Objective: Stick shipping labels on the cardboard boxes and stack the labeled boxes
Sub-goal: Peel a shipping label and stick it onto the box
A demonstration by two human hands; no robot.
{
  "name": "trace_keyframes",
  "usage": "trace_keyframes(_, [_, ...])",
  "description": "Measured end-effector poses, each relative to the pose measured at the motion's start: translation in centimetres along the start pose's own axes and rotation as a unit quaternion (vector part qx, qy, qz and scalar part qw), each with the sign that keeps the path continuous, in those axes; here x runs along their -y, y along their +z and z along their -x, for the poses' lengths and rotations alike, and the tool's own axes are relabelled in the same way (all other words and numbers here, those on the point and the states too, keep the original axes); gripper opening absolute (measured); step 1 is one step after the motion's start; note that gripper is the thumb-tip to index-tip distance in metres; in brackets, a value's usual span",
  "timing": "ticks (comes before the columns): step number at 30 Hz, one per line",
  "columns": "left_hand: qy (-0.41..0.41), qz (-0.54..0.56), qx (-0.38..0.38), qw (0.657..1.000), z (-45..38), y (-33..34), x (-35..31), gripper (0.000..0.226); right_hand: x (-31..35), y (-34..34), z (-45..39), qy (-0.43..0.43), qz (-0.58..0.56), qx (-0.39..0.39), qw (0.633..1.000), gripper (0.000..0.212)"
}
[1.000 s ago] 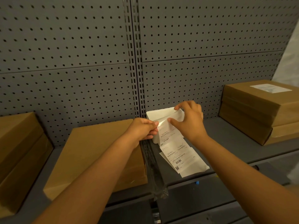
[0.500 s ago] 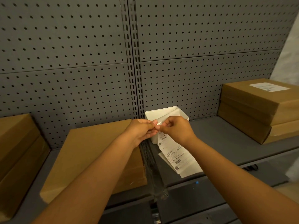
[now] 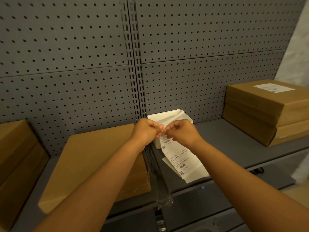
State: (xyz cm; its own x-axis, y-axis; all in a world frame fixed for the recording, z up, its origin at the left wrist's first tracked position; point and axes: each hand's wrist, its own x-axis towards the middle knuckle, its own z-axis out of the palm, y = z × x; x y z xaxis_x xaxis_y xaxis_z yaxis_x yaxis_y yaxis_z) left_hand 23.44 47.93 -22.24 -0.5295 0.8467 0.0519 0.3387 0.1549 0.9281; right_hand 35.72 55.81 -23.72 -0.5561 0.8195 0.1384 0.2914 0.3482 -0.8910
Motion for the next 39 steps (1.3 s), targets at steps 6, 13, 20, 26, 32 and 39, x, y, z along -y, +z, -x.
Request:
trace_keyframes(6, [0.028,-0.055,-0.007,0.998,0.0,-0.1,-0.2,0.012,0.1,-0.4,0.1,0.003,-0.032,0.009,0.999,0.008])
trace_keyframes(13, [0.018,-0.095,-0.048,0.994,-1.0,-1.0,0.1,0.025,-0.3,-1.3,0.2,0.031,-0.041,0.017,0.999,0.004])
trace_keyframes(20, [-0.011,-0.084,-0.043,0.995,-1.6,-1.9,0.8,0.017,-2.1,-3.1,0.7,0.079,-0.022,0.014,0.997,0.007])
trace_keyframes(26, [-0.024,-0.081,-0.044,0.995,-2.0,-1.9,1.2,0.016,-3.0,-4.2,1.1,0.125,0.003,-0.008,0.992,0.01])
trace_keyframes(32, [-0.036,-0.087,-0.054,0.994,-2.5,-2.0,1.3,0.019,-4.1,-5.2,1.4,0.145,0.024,-0.024,0.989,0.007])
trace_keyframes(39, [-0.045,-0.094,-0.074,0.992,-3.1,-1.8,1.7,0.026,-5.7,-6.7,1.6,0.163,0.061,-0.042,0.984,0.006])
